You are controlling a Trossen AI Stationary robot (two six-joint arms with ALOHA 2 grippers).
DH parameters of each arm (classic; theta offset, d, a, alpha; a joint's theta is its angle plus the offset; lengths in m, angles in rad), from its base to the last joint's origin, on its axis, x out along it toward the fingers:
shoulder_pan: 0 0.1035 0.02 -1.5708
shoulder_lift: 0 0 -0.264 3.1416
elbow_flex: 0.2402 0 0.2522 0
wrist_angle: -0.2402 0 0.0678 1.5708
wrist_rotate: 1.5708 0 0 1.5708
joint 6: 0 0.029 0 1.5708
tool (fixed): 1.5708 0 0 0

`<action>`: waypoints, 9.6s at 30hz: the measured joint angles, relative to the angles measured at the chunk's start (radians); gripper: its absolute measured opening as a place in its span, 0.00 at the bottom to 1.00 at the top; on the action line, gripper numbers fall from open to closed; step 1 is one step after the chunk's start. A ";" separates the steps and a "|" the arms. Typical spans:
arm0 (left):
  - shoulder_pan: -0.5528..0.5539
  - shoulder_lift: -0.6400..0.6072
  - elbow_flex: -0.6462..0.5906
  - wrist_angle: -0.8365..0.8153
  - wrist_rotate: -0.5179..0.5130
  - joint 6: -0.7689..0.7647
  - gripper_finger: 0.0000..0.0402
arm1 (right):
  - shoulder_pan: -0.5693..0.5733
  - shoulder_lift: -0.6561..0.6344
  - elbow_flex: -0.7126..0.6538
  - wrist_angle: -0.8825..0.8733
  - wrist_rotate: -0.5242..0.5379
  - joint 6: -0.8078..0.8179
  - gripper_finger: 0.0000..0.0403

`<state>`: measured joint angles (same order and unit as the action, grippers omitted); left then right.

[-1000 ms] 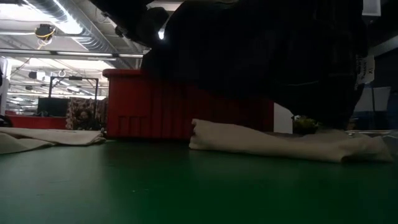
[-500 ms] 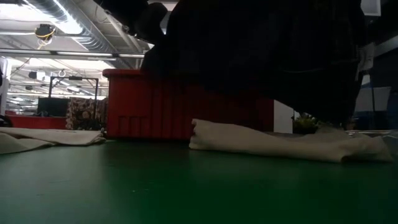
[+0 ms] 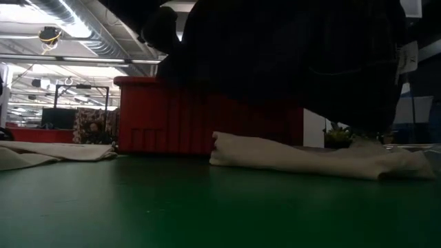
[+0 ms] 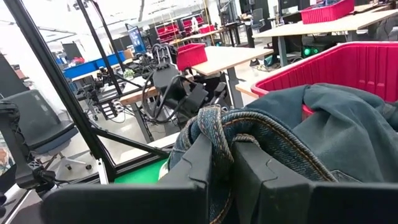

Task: Fold Laundry from Bin
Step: Fold the dark blue jeans

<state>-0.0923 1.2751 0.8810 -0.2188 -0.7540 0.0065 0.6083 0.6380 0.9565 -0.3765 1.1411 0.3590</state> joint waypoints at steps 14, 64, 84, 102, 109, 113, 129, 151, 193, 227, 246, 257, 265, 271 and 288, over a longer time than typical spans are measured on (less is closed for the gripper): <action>0.088 0.074 0.001 0.044 -0.018 -0.304 0.57 | 0.000 0.001 0.000 0.017 -0.008 -0.002 0.09; -0.028 -0.167 0.465 -0.333 0.402 0.003 0.00 | 0.000 -0.051 0.001 0.245 -0.332 -0.186 0.09; -0.315 0.099 0.465 -0.554 0.548 -0.409 0.00 | 0.000 -0.037 0.001 -0.392 -0.907 0.495 0.09; -0.431 0.373 0.465 -0.359 0.792 -0.850 0.00 | 0.000 0.085 0.001 -0.735 -1.432 0.823 0.09; -0.450 0.388 0.463 -0.316 0.811 -0.917 0.08 | 0.000 0.161 0.001 -0.744 -1.484 0.823 0.09; -0.445 0.387 0.463 -0.313 0.807 -0.921 0.16 | 0.000 0.191 0.000 -0.743 -1.485 0.823 0.13; -0.381 0.387 0.463 -0.322 0.737 -0.755 0.45 | 0.001 0.209 0.000 -0.752 -1.474 0.815 0.45; -0.018 0.150 0.463 -0.336 0.596 -0.409 0.33 | 0.000 0.209 0.000 -0.716 -1.347 0.652 0.48; 0.593 0.009 0.225 -0.595 0.368 -0.440 0.33 | 0.000 0.211 0.000 -0.668 -1.172 0.545 0.48; 0.456 -0.221 0.224 -0.509 0.576 -0.481 0.01 | 0.000 0.211 0.000 -0.441 -0.706 0.455 0.48; 0.094 -0.280 0.225 -0.273 0.538 -0.739 0.01 | 0.000 0.211 0.000 0.084 -0.235 -0.049 0.48; -0.073 -0.173 0.225 -0.029 0.335 -0.685 0.01 | -0.110 0.236 0.000 0.097 -0.237 -0.051 0.48; -0.079 -0.024 0.225 0.111 0.326 -0.651 0.01 | -0.318 0.343 0.000 0.185 -0.462 -0.052 0.48; -0.062 0.057 0.225 0.274 0.326 -0.650 0.02 | -0.399 0.486 0.001 0.325 -0.591 -0.055 0.48; -0.041 0.102 0.225 0.344 0.333 -0.650 0.02 | -0.452 0.886 0.000 1.052 -0.340 -0.510 0.48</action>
<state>-0.1329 1.3769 1.1061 0.1249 -0.4206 -0.6434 0.1560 1.5245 0.9565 0.6757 0.8006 -0.1511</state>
